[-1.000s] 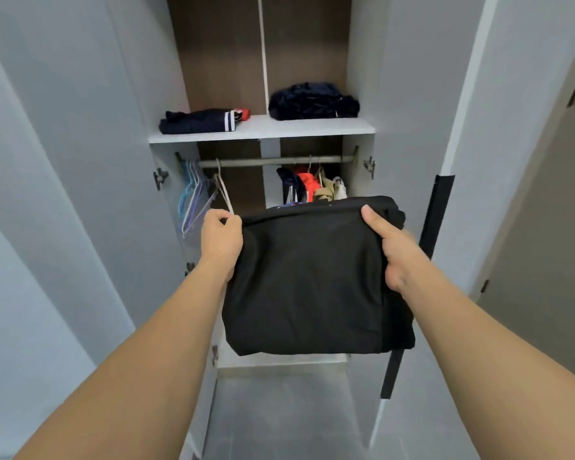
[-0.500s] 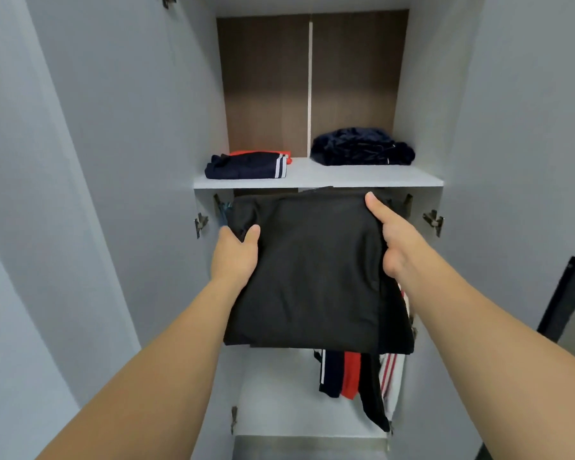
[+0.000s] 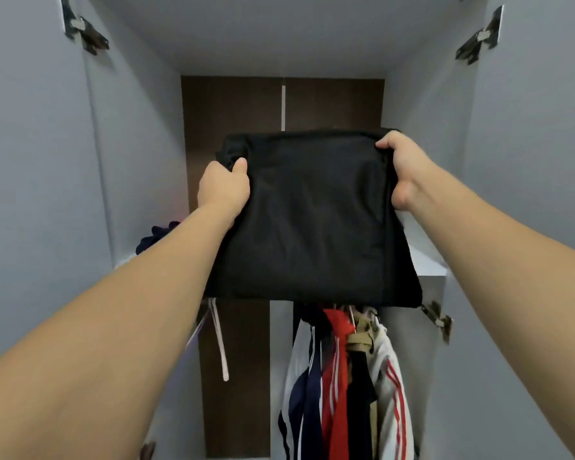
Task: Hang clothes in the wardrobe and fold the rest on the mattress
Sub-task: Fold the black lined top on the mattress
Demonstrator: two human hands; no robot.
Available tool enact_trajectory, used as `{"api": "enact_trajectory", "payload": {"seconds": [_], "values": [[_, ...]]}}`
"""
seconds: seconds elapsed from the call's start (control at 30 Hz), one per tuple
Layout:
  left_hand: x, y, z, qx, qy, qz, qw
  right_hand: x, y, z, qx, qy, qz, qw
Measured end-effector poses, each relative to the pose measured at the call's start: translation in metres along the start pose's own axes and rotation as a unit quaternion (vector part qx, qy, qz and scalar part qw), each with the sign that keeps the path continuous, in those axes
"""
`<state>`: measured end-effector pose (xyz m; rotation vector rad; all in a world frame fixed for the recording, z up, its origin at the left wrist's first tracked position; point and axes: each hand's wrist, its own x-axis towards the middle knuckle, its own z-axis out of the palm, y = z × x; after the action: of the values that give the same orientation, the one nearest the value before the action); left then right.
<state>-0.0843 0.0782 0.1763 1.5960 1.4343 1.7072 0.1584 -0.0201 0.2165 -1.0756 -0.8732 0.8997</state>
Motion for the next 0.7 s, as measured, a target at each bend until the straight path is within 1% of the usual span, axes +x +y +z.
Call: {"api": "enact_trajectory", "payload": {"seconds": [0.13, 0.2, 0.27, 0.3, 0.33, 0.37, 0.4, 0.43, 0.47, 0.53, 0.6, 0.63, 0.7], "values": [[0.061, 0.036, 0.050, -0.048, -0.017, -0.028, 0.998, 0.074, -0.035, -0.001, -0.019, 0.026, -0.046, 0.998], [0.088, 0.041, 0.082, -0.074, -0.042, -0.059, 0.995, 0.117, -0.037, -0.007, -0.029, 0.072, -0.076, 0.994], [0.108, 0.036, 0.119, -0.061, -0.105, -0.064, 0.991, 0.159, -0.030, -0.017, -0.055, 0.155, -0.122, 0.979], [0.114, 0.028, 0.139, -0.038, -0.144, -0.061, 0.987, 0.178, -0.021, -0.025, -0.085, 0.198, -0.133, 0.967], [0.118, 0.015, 0.159, -0.009, -0.183, -0.064, 0.981, 0.198, -0.005, -0.033, -0.131, 0.233, -0.125, 0.955], [0.119, -0.005, 0.179, 0.022, -0.223, -0.077, 0.972, 0.214, 0.017, -0.044, -0.199, 0.262, -0.096, 0.939], [0.116, -0.029, 0.200, 0.063, -0.259, -0.097, 0.959, 0.229, 0.045, -0.055, -0.283, 0.281, -0.058, 0.915], [0.109, -0.054, 0.219, 0.120, -0.286, -0.113, 0.944, 0.242, 0.076, -0.066, -0.371, 0.283, -0.021, 0.884], [0.100, -0.079, 0.236, 0.181, -0.297, -0.121, 0.930, 0.255, 0.106, -0.078, -0.448, 0.269, 0.011, 0.852], [0.091, -0.115, 0.261, 0.287, -0.271, -0.120, 0.911, 0.282, 0.148, -0.094, -0.555, 0.219, 0.070, 0.800], [0.096, -0.123, 0.272, 0.337, -0.257, -0.116, 0.898, 0.310, 0.156, -0.105, -0.622, 0.183, 0.103, 0.754], [0.100, -0.122, 0.275, 0.347, -0.263, -0.109, 0.893, 0.320, 0.155, -0.109, -0.653, 0.152, 0.118, 0.733], [0.103, -0.123, 0.280, 0.347, -0.258, -0.119, 0.894, 0.335, 0.156, -0.118, -0.694, 0.103, 0.134, 0.700]]}}
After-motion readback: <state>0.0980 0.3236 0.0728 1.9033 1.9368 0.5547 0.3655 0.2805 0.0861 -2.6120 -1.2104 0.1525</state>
